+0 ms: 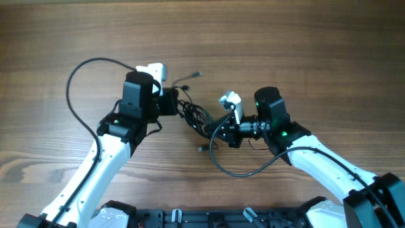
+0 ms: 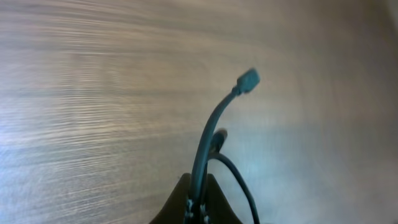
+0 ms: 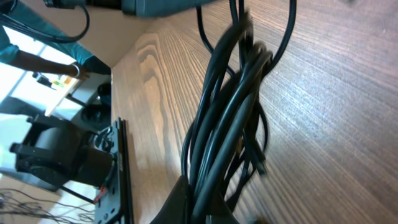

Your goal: Untangle cables

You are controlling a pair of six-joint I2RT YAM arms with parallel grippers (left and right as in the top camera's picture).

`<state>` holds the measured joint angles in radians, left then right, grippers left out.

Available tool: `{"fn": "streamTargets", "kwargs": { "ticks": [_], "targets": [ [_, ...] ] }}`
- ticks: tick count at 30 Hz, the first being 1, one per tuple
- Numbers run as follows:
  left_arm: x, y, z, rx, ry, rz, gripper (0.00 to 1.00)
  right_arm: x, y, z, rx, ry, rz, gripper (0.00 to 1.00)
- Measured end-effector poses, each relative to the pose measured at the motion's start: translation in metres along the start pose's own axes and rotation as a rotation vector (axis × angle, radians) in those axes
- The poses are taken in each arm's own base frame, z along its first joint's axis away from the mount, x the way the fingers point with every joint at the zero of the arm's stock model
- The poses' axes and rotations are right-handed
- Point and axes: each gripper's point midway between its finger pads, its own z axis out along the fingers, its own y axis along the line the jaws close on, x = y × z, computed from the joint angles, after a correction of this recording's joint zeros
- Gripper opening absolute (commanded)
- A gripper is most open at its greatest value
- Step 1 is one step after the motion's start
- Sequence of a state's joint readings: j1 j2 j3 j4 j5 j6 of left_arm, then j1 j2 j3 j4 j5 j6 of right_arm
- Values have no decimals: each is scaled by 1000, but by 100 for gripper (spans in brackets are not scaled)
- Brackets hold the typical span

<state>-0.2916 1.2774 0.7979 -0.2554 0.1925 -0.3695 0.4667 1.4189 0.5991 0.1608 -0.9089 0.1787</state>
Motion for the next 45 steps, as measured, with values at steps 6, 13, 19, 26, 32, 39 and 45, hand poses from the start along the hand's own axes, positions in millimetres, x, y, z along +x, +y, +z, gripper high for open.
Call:
{"fn": "streamTargets", "kwargs": {
  "ticks": [6,13,19,26,32,39,45],
  "targets": [
    [-15,30,-3,-146,-109,-353,47,1,-1,0,3,3,118,4],
    [-2,38,-4,-189,-68,-421,100,-36,-5,-3,35,-147,195,4],
    [7,18,-1,-85,7,-419,98,-45,-30,-7,161,-227,337,4],
    [6,-52,-9,304,91,-130,96,-43,-31,-7,170,-214,309,4],
    [19,-80,-22,477,170,-72,92,-36,-25,-5,142,-170,224,4],
    [22,-73,-22,457,185,-87,93,-27,-28,-4,157,-136,206,4],
    [9,-68,-22,459,139,-86,93,-21,-13,-1,75,-97,171,4]
  ]
}}
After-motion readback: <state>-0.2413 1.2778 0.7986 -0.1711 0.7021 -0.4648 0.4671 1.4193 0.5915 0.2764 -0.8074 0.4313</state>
